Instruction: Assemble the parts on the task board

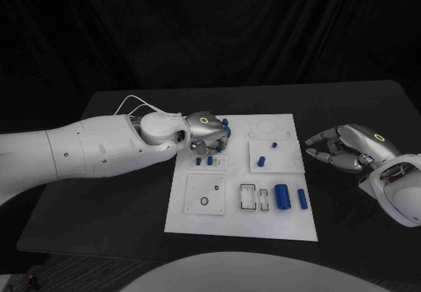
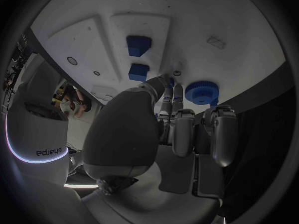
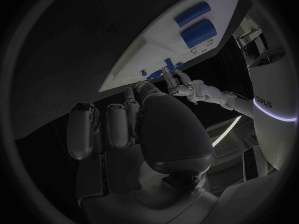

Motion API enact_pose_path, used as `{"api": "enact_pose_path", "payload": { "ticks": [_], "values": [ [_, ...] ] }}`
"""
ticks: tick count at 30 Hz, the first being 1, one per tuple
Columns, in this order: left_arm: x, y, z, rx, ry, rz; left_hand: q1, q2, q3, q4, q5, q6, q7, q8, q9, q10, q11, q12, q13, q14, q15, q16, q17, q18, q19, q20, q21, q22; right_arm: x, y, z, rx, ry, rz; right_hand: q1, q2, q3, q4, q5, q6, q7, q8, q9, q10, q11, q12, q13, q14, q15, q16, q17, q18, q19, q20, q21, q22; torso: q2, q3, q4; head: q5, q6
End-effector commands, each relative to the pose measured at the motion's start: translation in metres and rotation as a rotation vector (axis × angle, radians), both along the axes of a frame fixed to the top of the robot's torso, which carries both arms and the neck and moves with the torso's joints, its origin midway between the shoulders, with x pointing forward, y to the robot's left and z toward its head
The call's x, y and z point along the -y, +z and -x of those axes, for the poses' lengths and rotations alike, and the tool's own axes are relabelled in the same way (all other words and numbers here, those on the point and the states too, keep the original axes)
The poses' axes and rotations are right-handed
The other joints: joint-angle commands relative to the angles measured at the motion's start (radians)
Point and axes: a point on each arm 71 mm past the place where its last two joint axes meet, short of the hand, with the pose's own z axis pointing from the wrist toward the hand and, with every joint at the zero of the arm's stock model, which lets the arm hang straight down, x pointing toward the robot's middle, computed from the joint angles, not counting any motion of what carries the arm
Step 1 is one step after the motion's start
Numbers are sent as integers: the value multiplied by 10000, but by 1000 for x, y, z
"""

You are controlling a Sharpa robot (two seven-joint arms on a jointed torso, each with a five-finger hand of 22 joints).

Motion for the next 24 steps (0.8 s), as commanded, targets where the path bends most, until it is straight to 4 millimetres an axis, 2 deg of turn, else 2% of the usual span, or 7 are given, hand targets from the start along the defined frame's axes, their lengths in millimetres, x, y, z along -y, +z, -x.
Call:
{"api": "enact_pose_path", "payload": {
  "ticks": [1,7,10,17,24],
  "values": [
    [2,-7,2,-284,-53,-285,142,6,-5,-77,-86,112,-1,-26,-13,101,8,69,-15,222,21,-30,900,177,96,80,-70,2207,0,-1,0,-99,-82,44,68,2,75,-7,68,37,-8,-22,-5,31,-73,-62,-3892,388,-47,35,-9,32,335,-9,-43,2080,-3,7,-10,0,2],
    [4,-10,2,-368,-121,-317,166,123,94,-145,-5,349,8,46,11,390,7,195,17,214,21,-32,884,173,105,83,-57,2212,0,-2,0,-113,-78,24,69,-3,76,-11,69,44,-6,-19,-3,30,-71,-64,-3893,390,-47,45,9,28,342,-9,-26,2085,-5,-2,-12,-30,2],
    [4,-11,2,-324,-233,-223,62,330,140,-111,303,664,14,171,67,616,9,278,31,224,19,-21,892,166,124,89,-32,2220,0,-2,0,-140,-79,17,69,-3,76,-11,69,44,-6,-19,-3,30,-71,-64,-3893,390,-47,45,9,28,342,-9,-26,2085,-3,-3,-15,-19,2],
    [2,-5,3,267,-607,477,31,599,91,-239,626,1046,19,311,155,1090,-30,462,93,272,-1,19,948,161,145,110,-7,2227,1,-3,0,-172,-100,16,69,-3,76,-11,69,44,-6,-19,-3,30,-71,-64,-3893,390,-47,45,9,28,342,-9,-26,2085,-1,-5,3,-33,2],
    [-9,7,7,1380,-938,1703,-190,792,-73,-159,112,1064,-44,238,120,1299,-107,524,131,287,-33,9,912,160,168,76,11,2232,2,-4,0,-183,-128,21,72,-11,81,-16,70,56,-1,-15,-1,31,-68,-59,-3885,396,-45,65,48,26,345,-9,-16,2088,3,-17,-2,-27,2]
  ]
}}
